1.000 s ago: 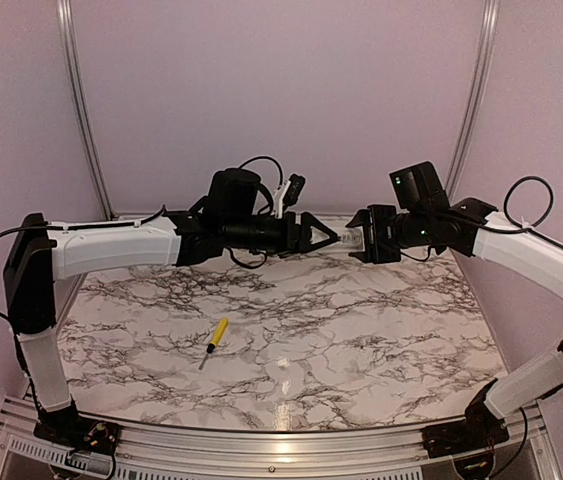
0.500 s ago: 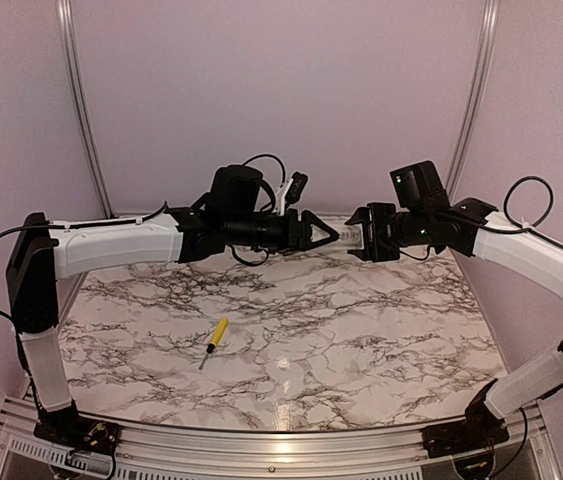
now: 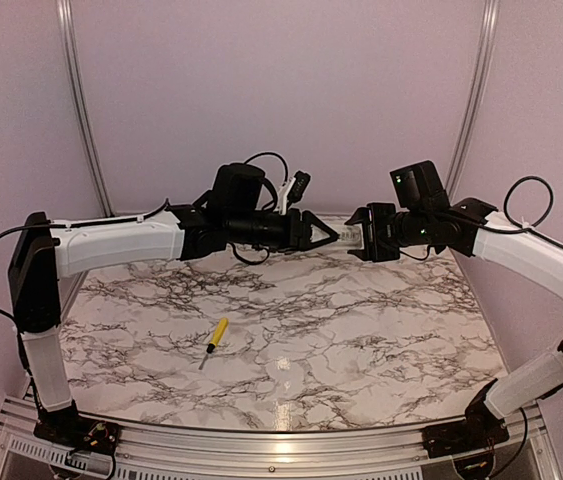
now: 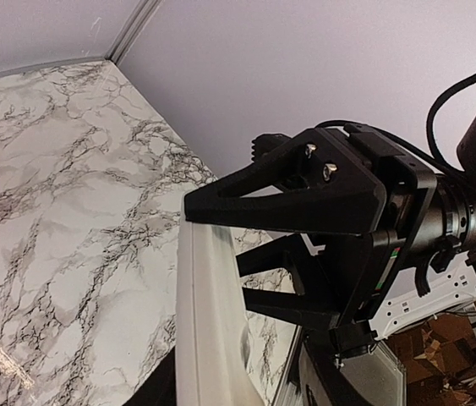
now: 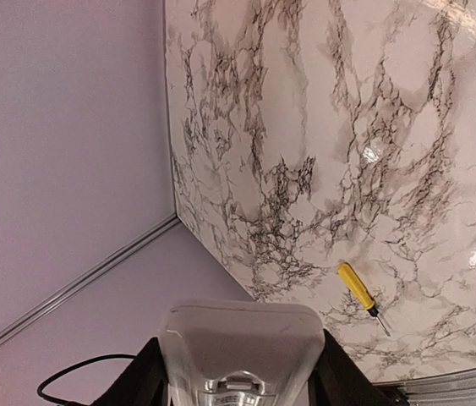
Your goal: Unload the batteries from the remote control
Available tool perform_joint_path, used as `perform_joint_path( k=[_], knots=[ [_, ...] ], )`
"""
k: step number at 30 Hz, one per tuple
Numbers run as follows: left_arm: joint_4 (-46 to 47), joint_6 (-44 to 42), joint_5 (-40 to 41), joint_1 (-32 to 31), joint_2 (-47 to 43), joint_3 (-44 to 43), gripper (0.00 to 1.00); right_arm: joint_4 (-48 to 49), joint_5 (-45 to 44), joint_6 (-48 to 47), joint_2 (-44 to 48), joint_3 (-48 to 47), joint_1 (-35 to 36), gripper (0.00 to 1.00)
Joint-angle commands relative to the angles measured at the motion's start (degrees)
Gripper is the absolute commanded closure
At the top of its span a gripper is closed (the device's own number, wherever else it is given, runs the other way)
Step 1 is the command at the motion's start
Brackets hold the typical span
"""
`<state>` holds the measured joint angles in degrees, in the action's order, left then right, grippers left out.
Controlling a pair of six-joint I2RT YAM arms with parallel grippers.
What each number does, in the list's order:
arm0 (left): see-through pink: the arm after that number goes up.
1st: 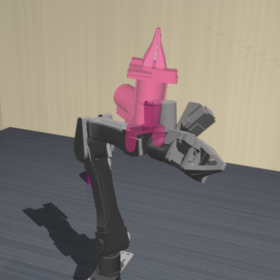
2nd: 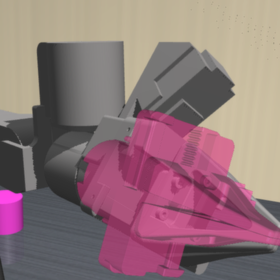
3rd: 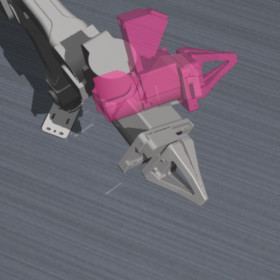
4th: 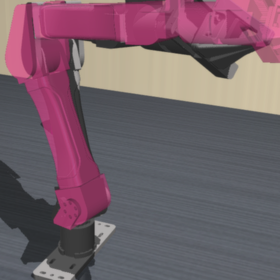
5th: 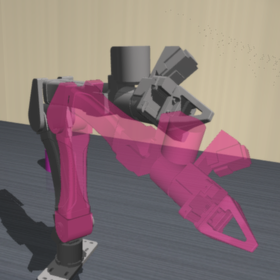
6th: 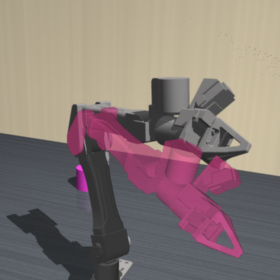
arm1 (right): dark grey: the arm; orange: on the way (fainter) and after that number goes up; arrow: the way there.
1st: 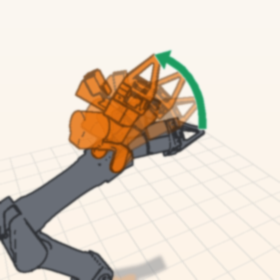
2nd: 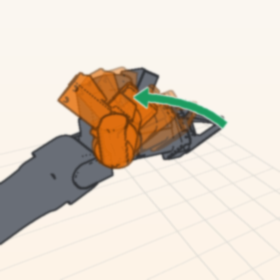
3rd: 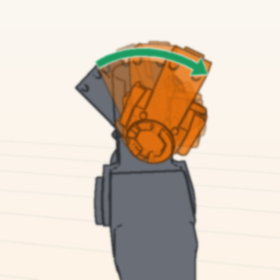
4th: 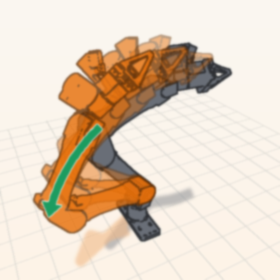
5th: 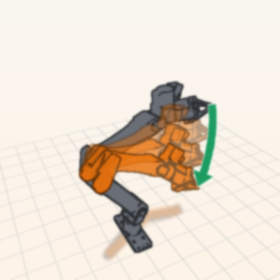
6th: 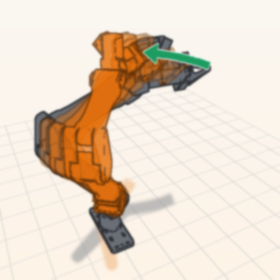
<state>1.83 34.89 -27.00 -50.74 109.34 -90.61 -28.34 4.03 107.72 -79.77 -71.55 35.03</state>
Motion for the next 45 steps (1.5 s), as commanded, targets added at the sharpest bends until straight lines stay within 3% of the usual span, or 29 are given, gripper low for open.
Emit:
perform_joint_path(
  k=[1,5,11,15,23,27,29,34,38,40,45],
  knots=[
    [-1.74,-1.59,-0.17,-0.24,1.72,-2.35,0.58,-0.40,0.15,-0.95,0.52,-2.18,-0.22,1.00],
    [-1.74,-1.64,-0.37,-0.31,1.83,-2.47,0.65,-0.72,-0.41,-1.18,0.63,-2.52,-0.22,1.00],
    [-3.84,-1.77,-0.51,-0.26,1.86,-2.47,0.68,-0.75,-0.34,-1.36,0.52,-2.62,-0.22,1.00],
    [-3.85,-1.90,-0.27,-0.27,1.93,-2.60,0.77,-0.98,-0.51,-1.44,0.66,-2.63,-0.22,1.00],
    [-3.13,-1.56,0.07,-0.26,2.10,-3.16,0.79,-1.28,-0.61,-1.72,1.19,-1.95,-0.22,1.00],
    [-2.49,-1.28,-0.05,-0.27,1.94,-3.17,0.89,-1.27,-0.64,-2.04,1.19,-2.09,-0.22,1.00],
    [-2.43,-0.96,-0.27,-0.31,1.77,-3.17,0.87,-1.36,-0.73,-2.25,1.19,-2.09,-0.23,1.00],
    [-0.42,-0.77,-0.74,-0.29,1.58,-3.35,0.64,-1.63,-0.30,-2.50,1.19,-2.04,-0.22,1.00],
    [-0.42,-0.38,-1.10,-0.28,1.83,-3.30,0.57,-1.80,-0.21,-2.51,1.28,-1.85,-0.22,1.00],
    [-0.42,-0.29,-1.17,-0.27,1.88,-3.28,0.57,-1.81,-0.17,-2.48,1.28,-1.85,-0.23,1.00],
    [-0.07,-0.48,-0.91,-0.30,1.83,-3.39,0.74,-1.72,-0.17,-2.42,1.27,-1.84,-0.22,1.00]
  ],
)
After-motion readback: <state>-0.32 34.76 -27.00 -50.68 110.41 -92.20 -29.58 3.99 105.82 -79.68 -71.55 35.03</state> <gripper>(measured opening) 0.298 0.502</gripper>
